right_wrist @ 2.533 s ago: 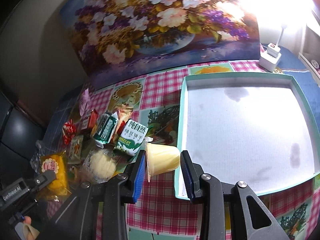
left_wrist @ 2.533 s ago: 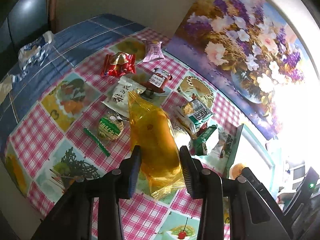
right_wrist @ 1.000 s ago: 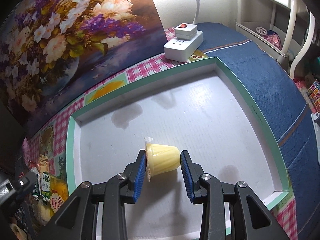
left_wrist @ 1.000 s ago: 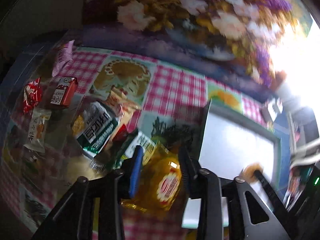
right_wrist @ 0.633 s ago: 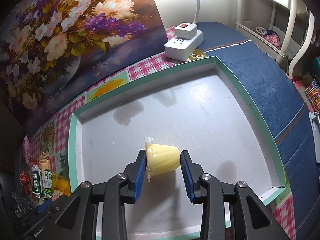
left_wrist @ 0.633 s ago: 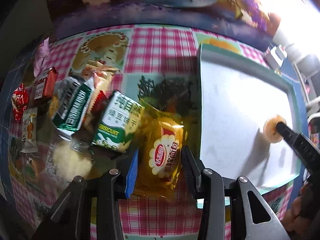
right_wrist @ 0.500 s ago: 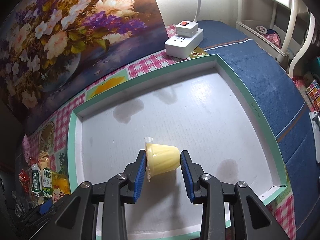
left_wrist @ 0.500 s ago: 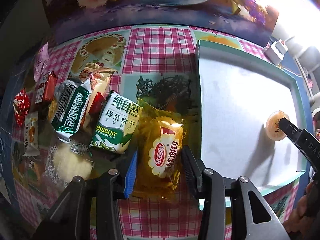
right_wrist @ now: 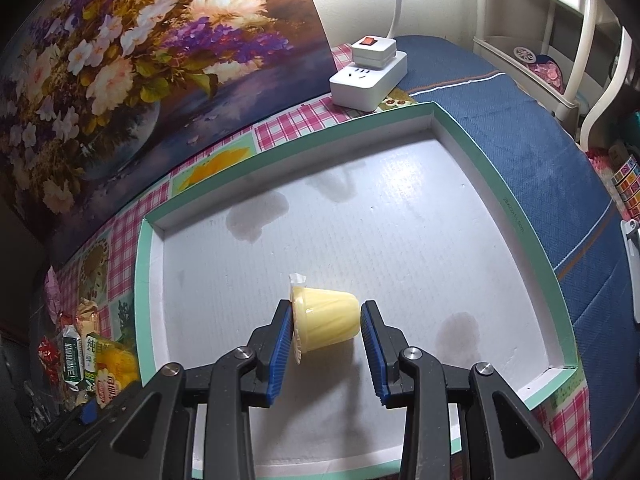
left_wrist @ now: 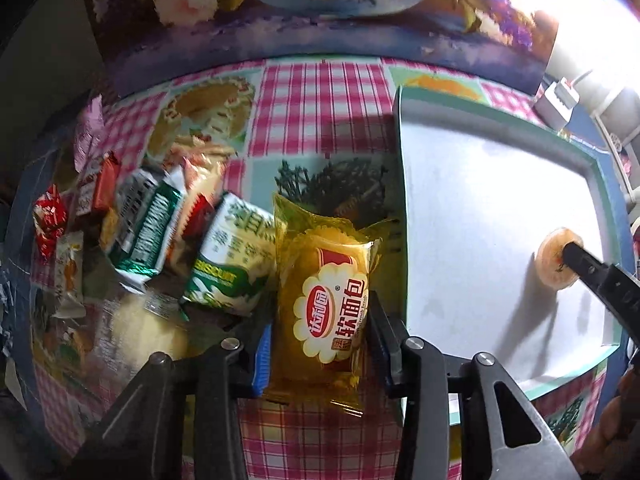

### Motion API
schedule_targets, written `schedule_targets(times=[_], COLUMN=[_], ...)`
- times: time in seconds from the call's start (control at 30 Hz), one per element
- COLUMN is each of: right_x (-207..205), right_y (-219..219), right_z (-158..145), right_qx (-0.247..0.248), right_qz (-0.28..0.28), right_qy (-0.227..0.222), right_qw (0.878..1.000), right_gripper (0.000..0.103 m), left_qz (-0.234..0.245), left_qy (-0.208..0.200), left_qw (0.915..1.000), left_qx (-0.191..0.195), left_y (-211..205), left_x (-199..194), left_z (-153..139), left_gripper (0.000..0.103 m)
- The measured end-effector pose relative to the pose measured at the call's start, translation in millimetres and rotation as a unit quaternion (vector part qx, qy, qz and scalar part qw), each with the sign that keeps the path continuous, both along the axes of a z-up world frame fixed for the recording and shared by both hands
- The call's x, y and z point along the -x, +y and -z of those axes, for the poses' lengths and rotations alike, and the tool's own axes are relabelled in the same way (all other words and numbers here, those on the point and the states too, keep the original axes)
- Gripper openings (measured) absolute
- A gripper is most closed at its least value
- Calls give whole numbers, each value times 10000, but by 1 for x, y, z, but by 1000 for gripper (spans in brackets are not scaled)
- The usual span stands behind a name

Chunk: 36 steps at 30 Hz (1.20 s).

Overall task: Organize snacks
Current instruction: 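Carry the jelly cup with the right tool while the left tool carries the bread bag over the tray, then release the jelly cup with the right tool while the left tool releases the bread bag into the tray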

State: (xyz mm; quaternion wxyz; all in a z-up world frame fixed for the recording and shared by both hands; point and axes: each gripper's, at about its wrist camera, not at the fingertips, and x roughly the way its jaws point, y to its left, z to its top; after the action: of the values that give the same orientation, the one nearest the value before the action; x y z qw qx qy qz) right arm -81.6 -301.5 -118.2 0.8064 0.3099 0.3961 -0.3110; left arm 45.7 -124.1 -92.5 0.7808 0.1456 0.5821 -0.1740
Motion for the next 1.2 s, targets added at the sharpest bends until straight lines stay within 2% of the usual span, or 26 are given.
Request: schedule_targets(times=[0.17,0.33,0.5,0.7,0.9,1.2], right_x=[1,3,10,4,5,9], right_y=[0,-1,-5,-8,-25,-39], right_z=[-1,0,-4,-6,-4,5], right_qx=[-16,-46,46,194,325,266], right_qz=[25,66,251,302,488,634], right_qy=[-23,-42,-179,-356,-376,-299], right_qw=[10000,10000,9995,9987,9976,9972], right_gripper=[37,37,37,37,37,37], left_qz=[-56,99,204,437,422,438], left_qy=[-240,-382,-274,-349,-435,-633], left_qw=[9993,9957,9923,9904,9882,9850], left_qx=[286,835,1188,1262,1409,1544], left_y=[1,-17,-49,-85,-89,-90], left_x=[-5,-6,-8,2,-8,-6], left_z=[-29,-47,-37,-21,-7,-14], left_gripper=[42,42,42,42,42,42])
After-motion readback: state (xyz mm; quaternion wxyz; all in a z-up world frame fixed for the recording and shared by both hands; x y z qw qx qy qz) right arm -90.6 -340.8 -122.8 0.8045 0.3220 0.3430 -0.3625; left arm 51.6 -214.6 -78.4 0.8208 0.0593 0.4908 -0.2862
